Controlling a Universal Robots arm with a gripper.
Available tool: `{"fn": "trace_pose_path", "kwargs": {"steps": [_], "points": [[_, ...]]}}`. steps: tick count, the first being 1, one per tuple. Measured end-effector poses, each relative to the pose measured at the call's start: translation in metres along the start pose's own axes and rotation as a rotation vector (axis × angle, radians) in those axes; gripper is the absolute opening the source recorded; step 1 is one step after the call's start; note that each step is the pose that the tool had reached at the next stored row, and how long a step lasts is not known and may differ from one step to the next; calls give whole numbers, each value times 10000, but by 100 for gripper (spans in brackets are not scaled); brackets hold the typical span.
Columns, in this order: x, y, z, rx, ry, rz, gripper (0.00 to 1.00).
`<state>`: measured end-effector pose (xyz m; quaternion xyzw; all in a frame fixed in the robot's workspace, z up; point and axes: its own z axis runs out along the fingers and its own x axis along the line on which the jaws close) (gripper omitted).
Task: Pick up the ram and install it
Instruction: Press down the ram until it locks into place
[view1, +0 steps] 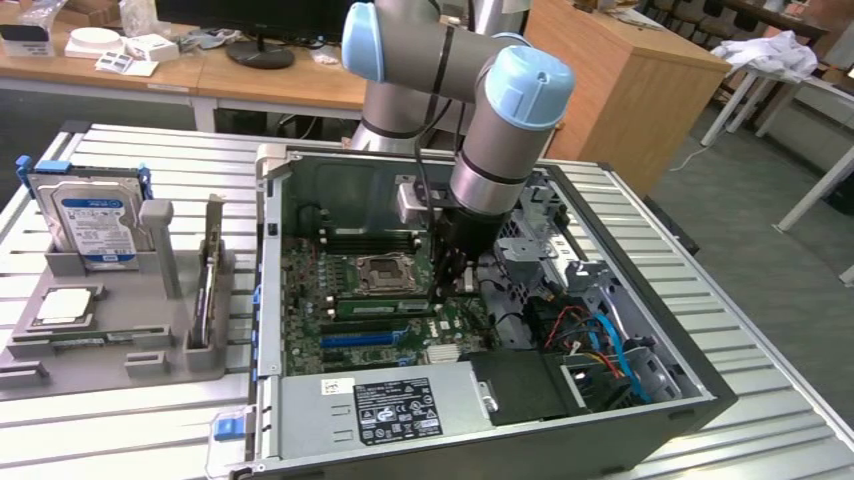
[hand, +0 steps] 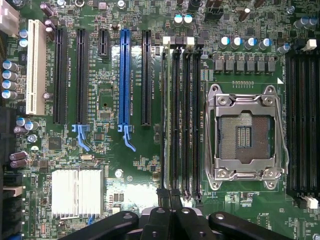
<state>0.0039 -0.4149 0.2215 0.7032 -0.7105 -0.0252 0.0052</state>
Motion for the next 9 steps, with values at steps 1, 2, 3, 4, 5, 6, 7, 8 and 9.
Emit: {"fn": "trace_pose_path", "kwargs": {"steps": [1,2,3,4,5,6,7,8,9], "points": [[-1,0,0,0,-3,0,11],[-1,0,-3,1,-7,0,11],[-2,0,-8,2,-11,0,11],[-3,1,-17,2,-16,0,11],[-2,2,-36,1,-7,1,11],[-2,3,-57,1,-2,1,11],[-3,3,-76,1,-4,1,11],[-3,4,-96,1,-3,0,11],[-4,5,-117,1,-2,0,11]]}}
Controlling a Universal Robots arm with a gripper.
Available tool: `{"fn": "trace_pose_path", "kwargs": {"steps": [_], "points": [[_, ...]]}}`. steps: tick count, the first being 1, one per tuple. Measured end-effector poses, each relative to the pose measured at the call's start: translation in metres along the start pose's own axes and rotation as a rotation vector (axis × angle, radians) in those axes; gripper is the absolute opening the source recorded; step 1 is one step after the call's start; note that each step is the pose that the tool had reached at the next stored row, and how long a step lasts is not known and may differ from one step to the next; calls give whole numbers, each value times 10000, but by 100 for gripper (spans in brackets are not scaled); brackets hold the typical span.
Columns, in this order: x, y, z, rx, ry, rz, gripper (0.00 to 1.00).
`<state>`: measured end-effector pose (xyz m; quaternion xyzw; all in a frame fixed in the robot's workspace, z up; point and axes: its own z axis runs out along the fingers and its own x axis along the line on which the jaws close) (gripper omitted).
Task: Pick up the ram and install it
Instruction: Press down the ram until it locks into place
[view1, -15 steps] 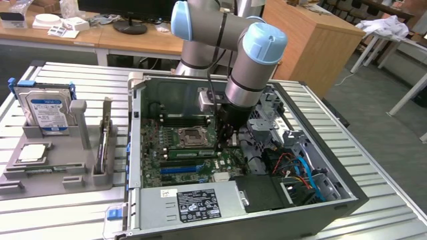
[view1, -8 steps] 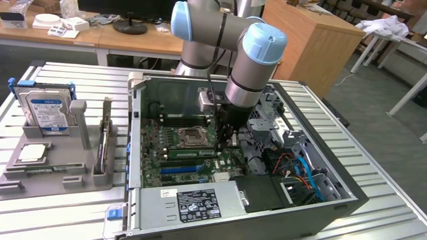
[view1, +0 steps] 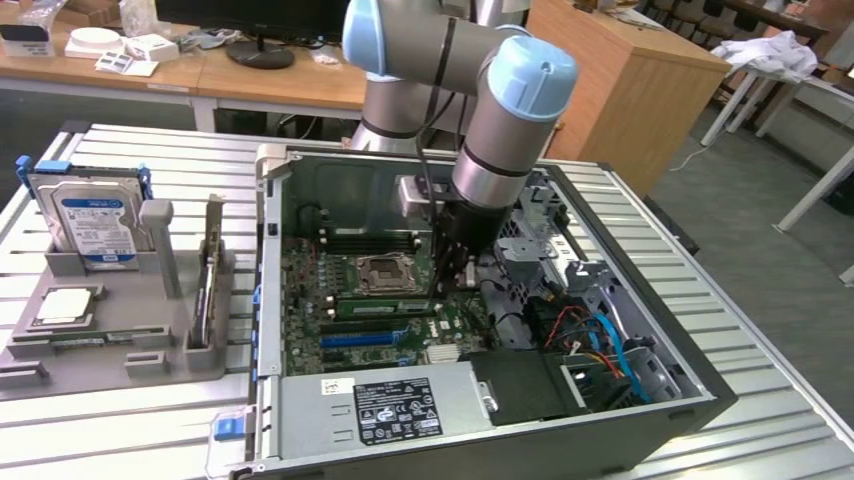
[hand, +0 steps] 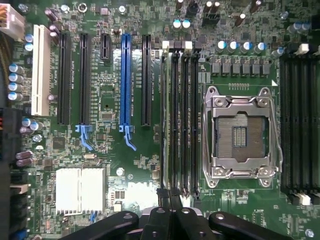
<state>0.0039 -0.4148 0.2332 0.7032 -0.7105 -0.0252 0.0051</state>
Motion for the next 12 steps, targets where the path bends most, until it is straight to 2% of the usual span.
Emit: {"fn": "trace_pose_path", "kwargs": {"steps": [12], "points": [[-6,9,-217,-1,1,0,11]]}}
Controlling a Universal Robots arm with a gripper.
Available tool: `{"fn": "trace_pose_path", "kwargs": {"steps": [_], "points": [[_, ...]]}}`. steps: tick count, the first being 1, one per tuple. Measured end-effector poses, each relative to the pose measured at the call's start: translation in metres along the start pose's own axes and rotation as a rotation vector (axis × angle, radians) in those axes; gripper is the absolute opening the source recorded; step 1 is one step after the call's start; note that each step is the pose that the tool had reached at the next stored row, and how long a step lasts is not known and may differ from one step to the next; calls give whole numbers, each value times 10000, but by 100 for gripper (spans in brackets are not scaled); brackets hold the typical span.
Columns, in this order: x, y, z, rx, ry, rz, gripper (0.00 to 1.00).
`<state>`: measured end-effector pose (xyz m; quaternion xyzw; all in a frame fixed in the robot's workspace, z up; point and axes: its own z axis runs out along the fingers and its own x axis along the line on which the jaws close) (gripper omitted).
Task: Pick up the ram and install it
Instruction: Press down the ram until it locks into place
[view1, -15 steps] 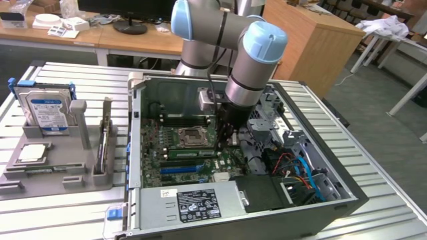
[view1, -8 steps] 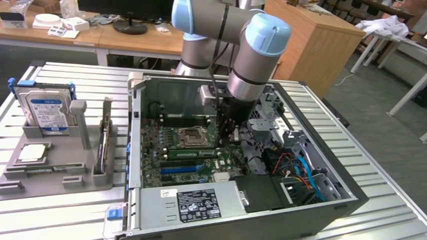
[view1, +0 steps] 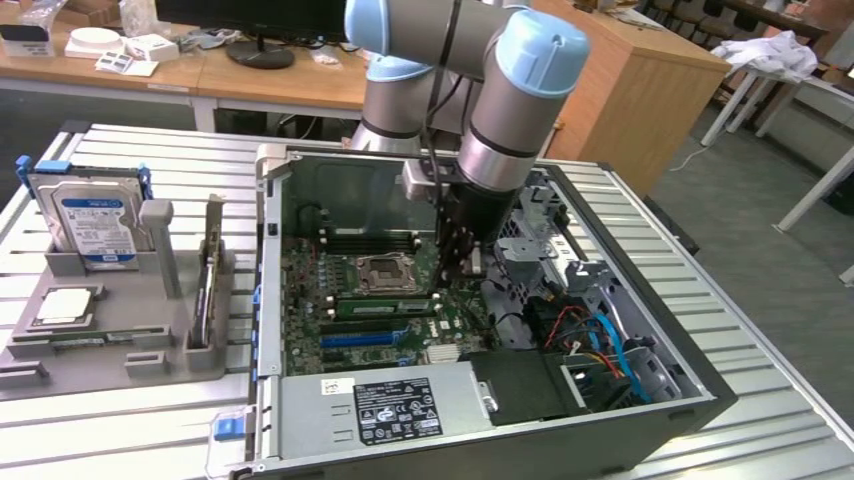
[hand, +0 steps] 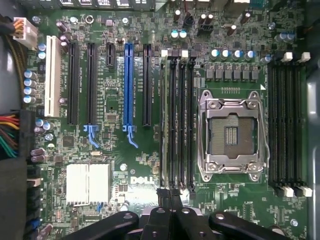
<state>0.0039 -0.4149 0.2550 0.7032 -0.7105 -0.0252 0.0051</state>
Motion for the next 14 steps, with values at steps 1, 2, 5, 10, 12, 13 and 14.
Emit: {"fn": "trace_pose_path", "kwargs": {"steps": [1,2,5,10,12,13,14], "points": [[0,1,-15,0,0,0,11],[-1,1,-25,1,0,0,11],[-1,1,-30,1,-3,0,11],[0,22,-31,0,0,-2,11],[0,70,-29,0,1,0,11],[0,96,-28,0,1,-1,11],[0,122,-26,0,1,0,11]]}}
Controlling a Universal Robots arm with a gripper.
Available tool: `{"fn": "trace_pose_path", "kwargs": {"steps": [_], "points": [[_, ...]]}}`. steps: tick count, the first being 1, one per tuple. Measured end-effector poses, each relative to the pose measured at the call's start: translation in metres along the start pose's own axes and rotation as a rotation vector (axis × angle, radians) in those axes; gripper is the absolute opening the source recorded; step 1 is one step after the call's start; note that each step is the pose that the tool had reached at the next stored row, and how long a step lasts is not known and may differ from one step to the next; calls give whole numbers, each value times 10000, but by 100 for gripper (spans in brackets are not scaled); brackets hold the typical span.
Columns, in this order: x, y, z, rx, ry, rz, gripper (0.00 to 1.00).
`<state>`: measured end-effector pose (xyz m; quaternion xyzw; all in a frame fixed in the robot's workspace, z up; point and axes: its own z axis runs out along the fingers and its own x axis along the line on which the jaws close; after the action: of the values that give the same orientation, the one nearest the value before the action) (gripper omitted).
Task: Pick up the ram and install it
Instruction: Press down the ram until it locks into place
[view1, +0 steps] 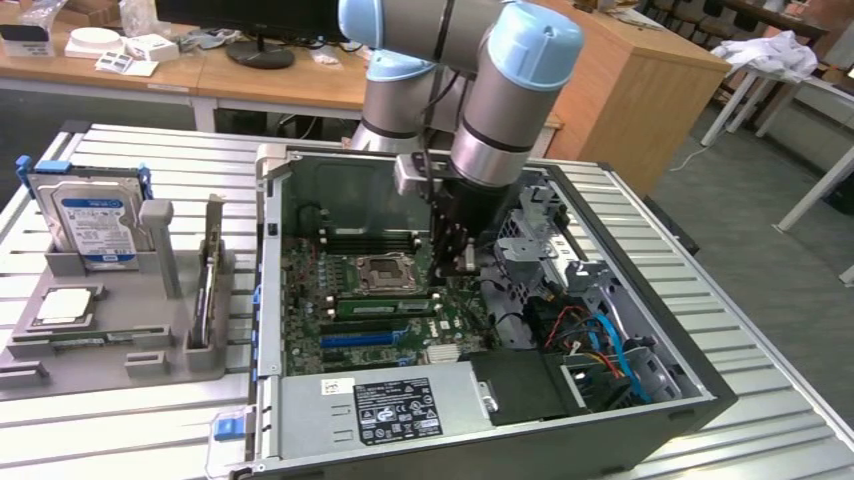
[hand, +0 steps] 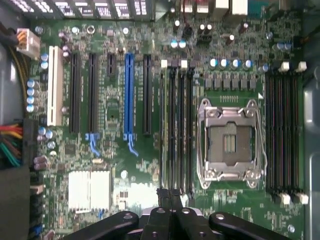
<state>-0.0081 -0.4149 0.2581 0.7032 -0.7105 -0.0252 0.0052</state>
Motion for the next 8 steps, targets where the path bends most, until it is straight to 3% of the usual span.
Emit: {"fn": "trace_pose_path", "kwargs": {"steps": [8], "points": [[2,220,10,1,-2,0,11]]}}
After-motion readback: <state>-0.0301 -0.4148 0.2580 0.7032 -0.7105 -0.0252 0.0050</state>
